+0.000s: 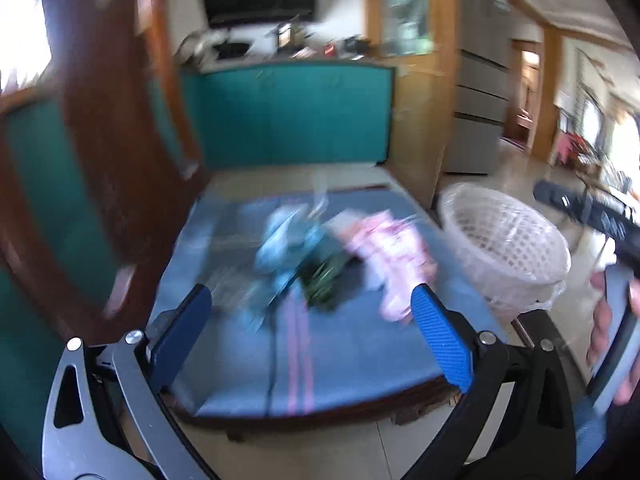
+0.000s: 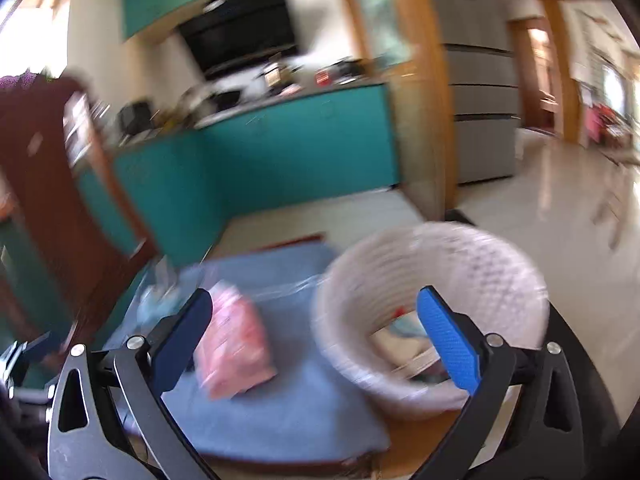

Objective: Collect trash
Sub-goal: 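Move both open tools back over the remaining trash on the chair seat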

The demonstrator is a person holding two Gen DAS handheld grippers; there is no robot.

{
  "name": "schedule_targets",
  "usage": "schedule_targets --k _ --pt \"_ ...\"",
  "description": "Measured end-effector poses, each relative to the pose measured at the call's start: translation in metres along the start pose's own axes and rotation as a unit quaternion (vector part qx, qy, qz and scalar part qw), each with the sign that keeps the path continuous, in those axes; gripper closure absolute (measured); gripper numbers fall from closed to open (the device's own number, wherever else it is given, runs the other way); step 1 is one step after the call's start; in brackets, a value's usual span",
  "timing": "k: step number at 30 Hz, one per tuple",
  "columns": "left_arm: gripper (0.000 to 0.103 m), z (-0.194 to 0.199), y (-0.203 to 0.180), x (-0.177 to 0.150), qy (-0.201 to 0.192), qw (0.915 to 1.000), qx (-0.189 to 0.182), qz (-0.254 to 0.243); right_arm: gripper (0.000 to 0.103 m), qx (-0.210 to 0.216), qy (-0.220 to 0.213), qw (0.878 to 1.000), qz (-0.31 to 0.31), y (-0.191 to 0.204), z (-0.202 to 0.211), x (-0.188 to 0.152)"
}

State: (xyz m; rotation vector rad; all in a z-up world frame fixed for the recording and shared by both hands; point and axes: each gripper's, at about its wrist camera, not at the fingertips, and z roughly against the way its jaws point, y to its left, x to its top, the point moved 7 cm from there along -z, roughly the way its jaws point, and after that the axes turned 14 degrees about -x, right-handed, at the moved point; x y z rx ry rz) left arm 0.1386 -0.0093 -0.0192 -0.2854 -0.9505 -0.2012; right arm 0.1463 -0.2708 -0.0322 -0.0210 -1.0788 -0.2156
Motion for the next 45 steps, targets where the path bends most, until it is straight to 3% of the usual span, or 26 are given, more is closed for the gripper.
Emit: schedule_targets --k 3,5,9,13,45 --pt "0.004 -0.004 0.027 -0.016 0.025 0.9985 0.020 0.044 0.003 0.023 0.013 0.998 0.065 0.047 0.004 -0.018" --pt "0.004 -0.012 0.030 -0.021 0.043 0.9972 0.008 0.060 0.003 0.029 0.020 0.995 0.089 0.064 0.005 -0.026" --pt "0.004 -0.011 0.026 -0.024 0.051 0.9974 -0.004 0.051 0.003 0.040 0.037 0.993 0.105 0.083 0.004 -0.037" --pt "0.004 -0.009 0.018 -0.020 0.046 0.9983 -0.006 0.033 0.003 0.036 0.035 0.993 0.111 0.088 0.002 -0.040" --pt "0.004 -0.012 0.020 -0.020 0.051 0.9975 -0.011 0.048 0.003 0.032 0.046 0.991 0.120 0.084 -0.002 -0.048"
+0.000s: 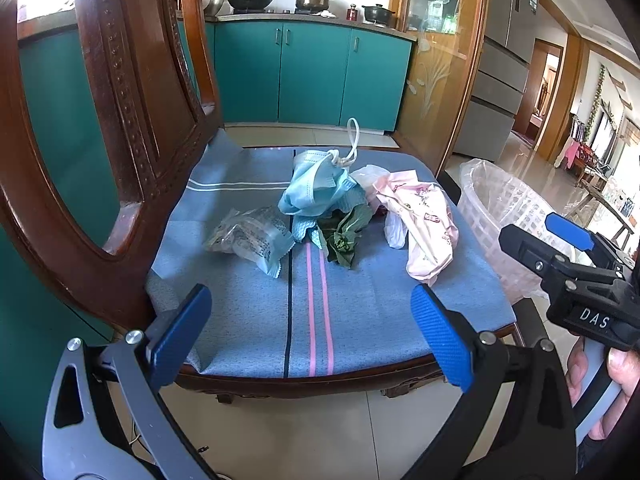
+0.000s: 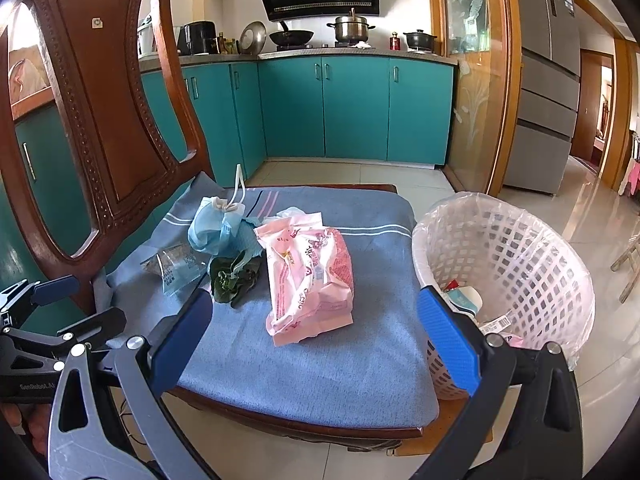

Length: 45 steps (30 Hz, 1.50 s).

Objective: Collect trash
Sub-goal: 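Move both open tools back over the remaining trash on the chair seat, then grasp the blue face mask with the left tool while the right grasps the pink wet-wipe pack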

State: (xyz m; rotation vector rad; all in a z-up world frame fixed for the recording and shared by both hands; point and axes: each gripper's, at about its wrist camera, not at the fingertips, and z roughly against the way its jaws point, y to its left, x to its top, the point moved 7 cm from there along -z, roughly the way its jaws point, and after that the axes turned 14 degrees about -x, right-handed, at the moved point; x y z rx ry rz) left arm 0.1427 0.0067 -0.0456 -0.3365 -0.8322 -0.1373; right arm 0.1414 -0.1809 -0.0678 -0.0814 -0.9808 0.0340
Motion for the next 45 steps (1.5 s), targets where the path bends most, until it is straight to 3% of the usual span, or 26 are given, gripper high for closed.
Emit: schedule_targets --k 17,24,28,34,37,39,40,41,42,43,45 --pt "0.004 -0.005 0.001 0.004 0.002 0.9999 0.008 -0.008 0.003 0.000 0.008 1.000 0.007 0.003 -0.004 -0.002" --pt "0.004 -0.027 0.004 0.037 -0.014 0.9993 0.016 -0.032 0.003 -0.002 0.035 0.999 0.017 0.008 -0.027 -0.003" --pt "0.004 -0.049 0.010 0.058 -0.014 0.9993 0.013 -0.031 0.003 -0.021 0.046 0.997 0.054 0.015 -0.051 0.000" --pt "0.008 -0.093 0.024 0.083 -0.011 0.9993 0.019 -0.031 0.003 -0.016 0.084 0.994 0.065 0.022 -0.092 -0.002" --pt "0.022 -0.122 0.028 0.082 0.025 0.9994 0.002 -0.022 0.003 -0.009 0.101 0.992 0.069 0.028 -0.106 -0.006" --pt "0.049 -0.135 0.031 0.077 0.046 0.9988 -0.008 -0.014 0.008 -0.008 0.115 0.991 0.068 0.031 -0.115 -0.008" --pt "0.055 -0.139 0.032 0.075 0.049 0.9987 -0.011 -0.011 0.023 -0.006 0.124 0.990 0.068 0.032 -0.118 -0.010" --pt "0.070 -0.139 0.034 0.074 0.046 0.9988 -0.015 -0.006 0.040 0.001 0.134 0.989 0.066 0.031 -0.120 -0.013" --pt "0.087 -0.139 0.034 0.073 0.046 0.9987 -0.021 -0.003 0.043 0.007 0.142 0.988 0.061 0.030 -0.121 -0.014" --pt "0.090 -0.137 0.035 0.074 0.046 0.9985 -0.028 -0.001 0.050 0.016 0.141 0.989 0.048 0.026 -0.119 -0.012" --pt "0.092 -0.121 0.033 0.077 0.027 0.9988 -0.041 0.002 0.055 0.029 0.130 0.991 0.029 0.020 -0.109 -0.005"
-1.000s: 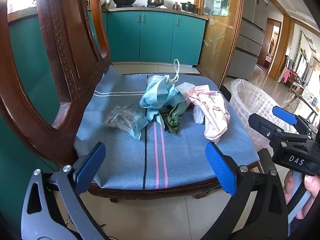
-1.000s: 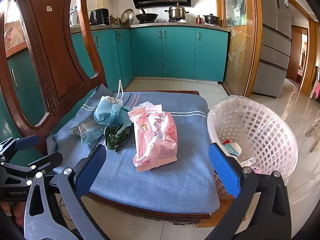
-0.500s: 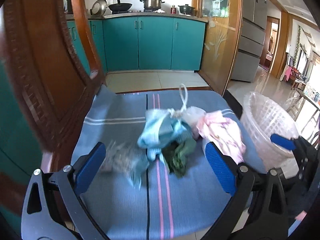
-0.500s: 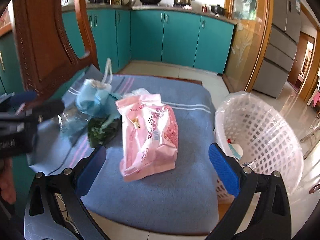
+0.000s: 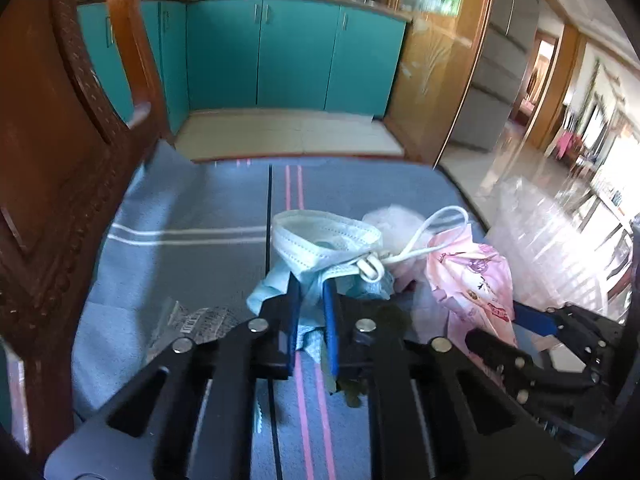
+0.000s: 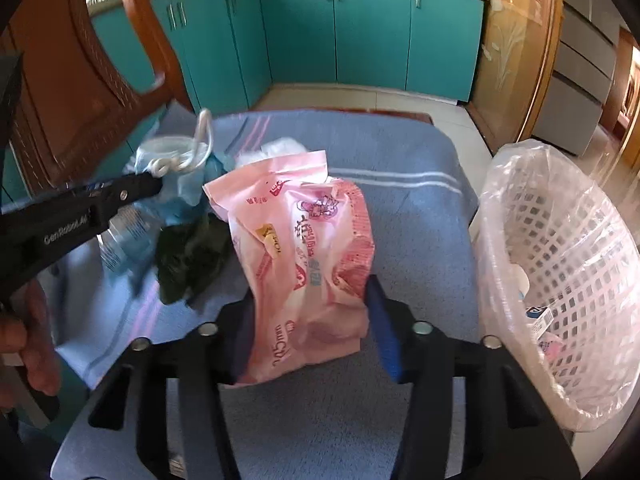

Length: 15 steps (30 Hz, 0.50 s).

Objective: Collect trash
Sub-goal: 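Grasp the blue face mask with the left tool while the right grasps the pink wet-wipe pack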

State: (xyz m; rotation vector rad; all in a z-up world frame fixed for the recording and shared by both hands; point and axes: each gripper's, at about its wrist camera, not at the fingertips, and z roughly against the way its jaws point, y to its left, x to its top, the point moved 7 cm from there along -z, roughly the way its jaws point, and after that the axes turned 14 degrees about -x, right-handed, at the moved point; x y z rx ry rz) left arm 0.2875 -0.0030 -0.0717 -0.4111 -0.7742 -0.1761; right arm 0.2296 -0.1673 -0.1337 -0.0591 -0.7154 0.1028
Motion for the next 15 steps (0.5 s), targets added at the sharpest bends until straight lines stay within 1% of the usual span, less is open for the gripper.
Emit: schedule_targets --k 2,4,6,8,11,13,15 --pt "0.092 0.026 -0.008 0.005 -0.026 0.9996 -0.013 -0.002 0.057 0.017 -0.016 0.999 -0.025 -0.009 0.014 0.004" --pt "0.092 0.055 -0.018 0.010 -0.054 0.9982 -0.024 -0.006 0.058 0.038 -0.042 0.997 -0.056 -0.018 0.035 0.009" --pt "0.092 0.091 -0.031 0.010 -0.086 0.9956 -0.034 -0.014 0.058 0.050 -0.069 0.993 -0.076 -0.028 0.058 0.012" --pt "0.092 0.122 -0.041 0.007 -0.111 0.9930 -0.033 -0.025 0.058 0.053 -0.087 0.991 -0.084 -0.034 0.073 0.011" --pt "0.092 0.148 -0.045 -0.006 -0.129 0.9907 -0.032 -0.030 0.058 0.052 -0.109 0.989 -0.082 -0.038 0.091 0.011" --pt "0.092 0.154 -0.042 -0.019 -0.131 0.9907 -0.033 -0.018 0.058 0.048 -0.116 0.989 -0.073 -0.035 0.098 0.006" --pt "0.092 0.154 -0.038 -0.035 -0.121 0.9921 -0.031 0.001 0.058 0.052 -0.116 0.989 -0.072 -0.033 0.103 0.001"
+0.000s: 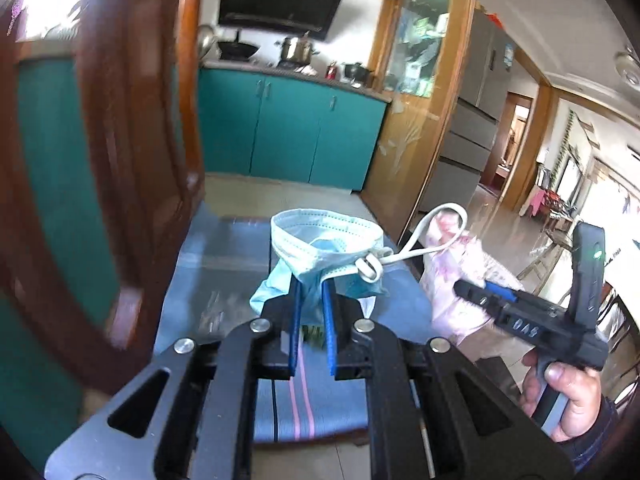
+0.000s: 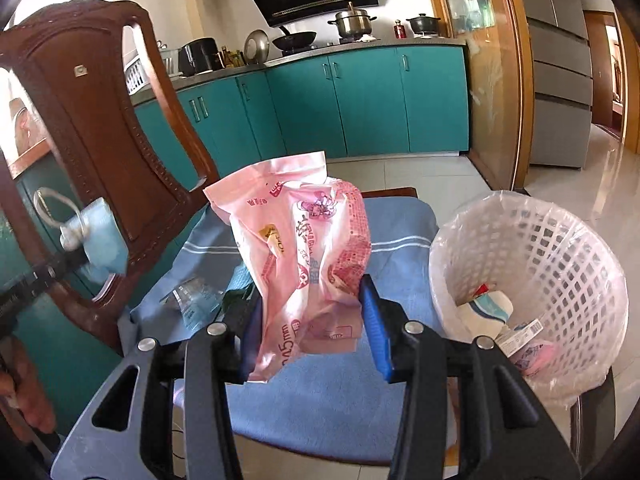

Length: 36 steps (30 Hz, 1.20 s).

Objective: Collect trash
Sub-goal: 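Grasp the blue face mask with the left tool while the right grasps the pink wet-wipe pack, then drop the pink pack into the wastebasket with the right tool while the left drops the mask there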

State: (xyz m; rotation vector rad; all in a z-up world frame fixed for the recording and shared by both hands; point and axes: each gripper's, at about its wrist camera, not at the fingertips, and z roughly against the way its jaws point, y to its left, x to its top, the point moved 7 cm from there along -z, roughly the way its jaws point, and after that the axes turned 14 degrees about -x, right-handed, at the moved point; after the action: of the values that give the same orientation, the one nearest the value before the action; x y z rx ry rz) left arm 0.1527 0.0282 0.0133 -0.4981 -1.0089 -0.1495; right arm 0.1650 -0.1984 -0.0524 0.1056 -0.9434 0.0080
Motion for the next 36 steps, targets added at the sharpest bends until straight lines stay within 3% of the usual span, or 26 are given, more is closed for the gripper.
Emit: schedule_targets --k 6,29,36 --pt "0.092 -0.010 0.003 -0.022 0.036 0.9993 0.011 -0.003 0.058 0.009 -0.003 1.000 0.026 0.017 0.010 -0.006" --pt "0.092 -0.021 0.002 -0.025 0.045 0.9984 0.033 -0.004 0.058 0.009 0.019 0.999 0.043 0.025 0.000 -0.014" --pt "0.091 -0.021 0.002 -0.025 0.045 0.9984 0.034 -0.005 0.058 0.000 0.005 0.999 0.032 0.019 0.002 -0.008"
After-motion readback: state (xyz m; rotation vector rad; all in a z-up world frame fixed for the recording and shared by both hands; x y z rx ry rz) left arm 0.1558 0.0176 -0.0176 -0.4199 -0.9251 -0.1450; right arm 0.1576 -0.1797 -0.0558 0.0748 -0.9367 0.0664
